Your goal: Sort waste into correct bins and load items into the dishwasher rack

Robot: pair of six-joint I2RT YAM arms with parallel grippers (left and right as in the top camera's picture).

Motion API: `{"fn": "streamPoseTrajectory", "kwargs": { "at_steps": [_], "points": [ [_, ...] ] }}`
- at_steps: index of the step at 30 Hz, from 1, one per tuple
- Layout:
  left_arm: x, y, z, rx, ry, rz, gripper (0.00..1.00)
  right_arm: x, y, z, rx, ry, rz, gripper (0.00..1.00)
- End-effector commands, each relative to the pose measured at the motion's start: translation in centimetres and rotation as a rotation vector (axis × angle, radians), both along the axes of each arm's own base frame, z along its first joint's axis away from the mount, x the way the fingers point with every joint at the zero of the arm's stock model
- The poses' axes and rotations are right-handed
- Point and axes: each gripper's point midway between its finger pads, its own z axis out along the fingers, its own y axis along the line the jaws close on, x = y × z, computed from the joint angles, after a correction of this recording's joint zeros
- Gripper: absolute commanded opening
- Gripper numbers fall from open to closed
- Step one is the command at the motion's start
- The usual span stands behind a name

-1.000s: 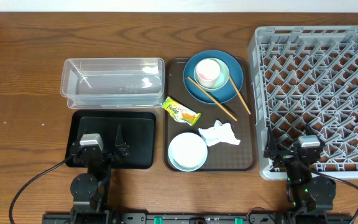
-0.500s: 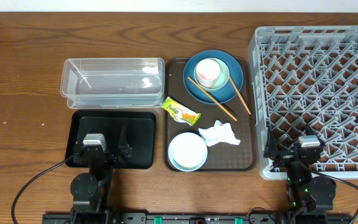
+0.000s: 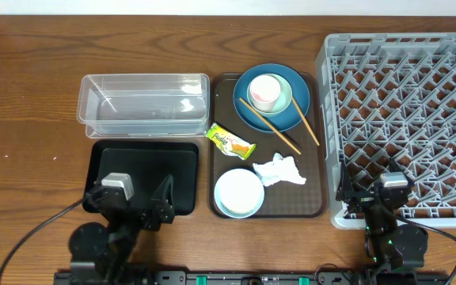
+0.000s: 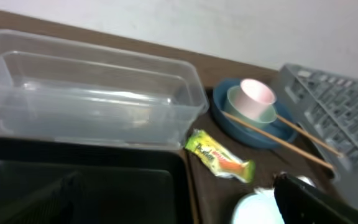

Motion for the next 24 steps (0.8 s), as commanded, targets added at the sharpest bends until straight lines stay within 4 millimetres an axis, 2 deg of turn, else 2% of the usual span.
{"fn": "streamPoseTrajectory", "kwargs": {
  "at_steps": [1, 6, 10, 17, 18, 20, 22, 24],
  "points": [
    [-0.2, -1.1, 1.8, -0.035, 0.081, -0.058, 0.98, 0.0, 0.1, -0.1, -0.005, 0.001, 0.003, 0.99],
    [0.7, -2.0, 1.6, -0.055, 0.346, -0.096, 0.98, 0.0, 0.1, -0.1, -0.005, 0.001, 0.003, 0.99],
    [1.0, -3.9, 0.4, -0.107, 0.585, -0.187, 0.98, 0.0, 0.1, -0.1, -0.005, 0.001, 0.003, 0.99],
    [3.5, -7.6, -1.6, -0.263, 0.748, -0.36, 0.98, 0.0, 0.1, -0.1, -0.005, 0.001, 0.003, 0.99],
    [3.7, -8.1, -1.6, -0.297, 0.761, -0.387, 0.97, 0.0, 0.1, -0.1, -0.005, 0.001, 0.003, 0.99],
    [4.2, -8.6, -2.0, -0.334, 0.792, -0.394, 0.79, 0.0, 0.1, -0.1, -0.005, 0.001, 0.003, 0.99],
    [4.5, -8.7, -2.7, -0.331, 0.823, -0.366, 0.68, 0.0, 0.1, -0.1, -0.005, 0.001, 0.003, 0.99],
    [4.4, -8.8, -3.4, -0.303, 0.853, -0.326, 0.63, 0.0, 0.1, -0.1, -0.005, 0.001, 0.003, 0.99]
  ]
}}
